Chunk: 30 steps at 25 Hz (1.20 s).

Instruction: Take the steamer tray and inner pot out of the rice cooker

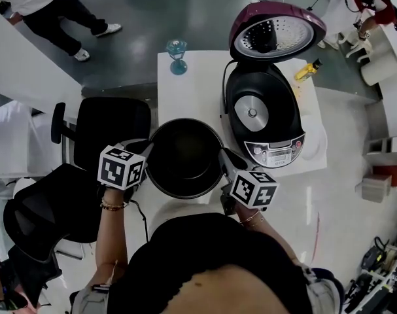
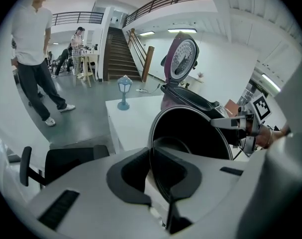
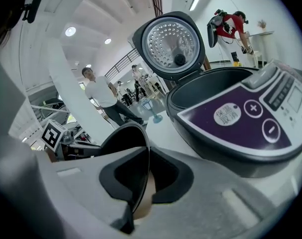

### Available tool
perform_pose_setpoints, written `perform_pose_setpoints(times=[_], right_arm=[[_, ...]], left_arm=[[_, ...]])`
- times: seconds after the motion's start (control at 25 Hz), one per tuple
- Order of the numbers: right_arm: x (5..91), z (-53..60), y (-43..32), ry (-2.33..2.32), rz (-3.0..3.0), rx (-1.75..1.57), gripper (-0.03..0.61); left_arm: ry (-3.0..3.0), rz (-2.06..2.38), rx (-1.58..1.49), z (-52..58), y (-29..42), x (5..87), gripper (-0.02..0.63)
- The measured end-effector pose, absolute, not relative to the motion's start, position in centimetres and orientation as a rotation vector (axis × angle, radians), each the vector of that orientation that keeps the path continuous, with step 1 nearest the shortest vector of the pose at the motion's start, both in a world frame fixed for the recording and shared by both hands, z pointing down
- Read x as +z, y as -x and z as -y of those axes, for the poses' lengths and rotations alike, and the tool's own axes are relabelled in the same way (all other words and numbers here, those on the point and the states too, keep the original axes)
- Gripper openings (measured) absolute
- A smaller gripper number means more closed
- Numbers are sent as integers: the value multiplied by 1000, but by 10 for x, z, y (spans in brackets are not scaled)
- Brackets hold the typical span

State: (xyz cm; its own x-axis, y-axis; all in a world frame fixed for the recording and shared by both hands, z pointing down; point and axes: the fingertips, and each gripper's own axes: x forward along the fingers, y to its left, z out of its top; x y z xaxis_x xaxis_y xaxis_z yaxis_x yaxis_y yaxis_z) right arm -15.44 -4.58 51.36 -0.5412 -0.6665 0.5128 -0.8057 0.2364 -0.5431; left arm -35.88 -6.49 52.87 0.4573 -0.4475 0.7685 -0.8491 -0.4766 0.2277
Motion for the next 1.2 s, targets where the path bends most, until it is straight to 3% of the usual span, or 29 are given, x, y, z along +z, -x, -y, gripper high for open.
perform_pose_setpoints(times=[1.2], right_arm=[[555,65,155,-1520,2144,1113,26]], left_arm=[[-2078,946,778,97,358,560,28]])
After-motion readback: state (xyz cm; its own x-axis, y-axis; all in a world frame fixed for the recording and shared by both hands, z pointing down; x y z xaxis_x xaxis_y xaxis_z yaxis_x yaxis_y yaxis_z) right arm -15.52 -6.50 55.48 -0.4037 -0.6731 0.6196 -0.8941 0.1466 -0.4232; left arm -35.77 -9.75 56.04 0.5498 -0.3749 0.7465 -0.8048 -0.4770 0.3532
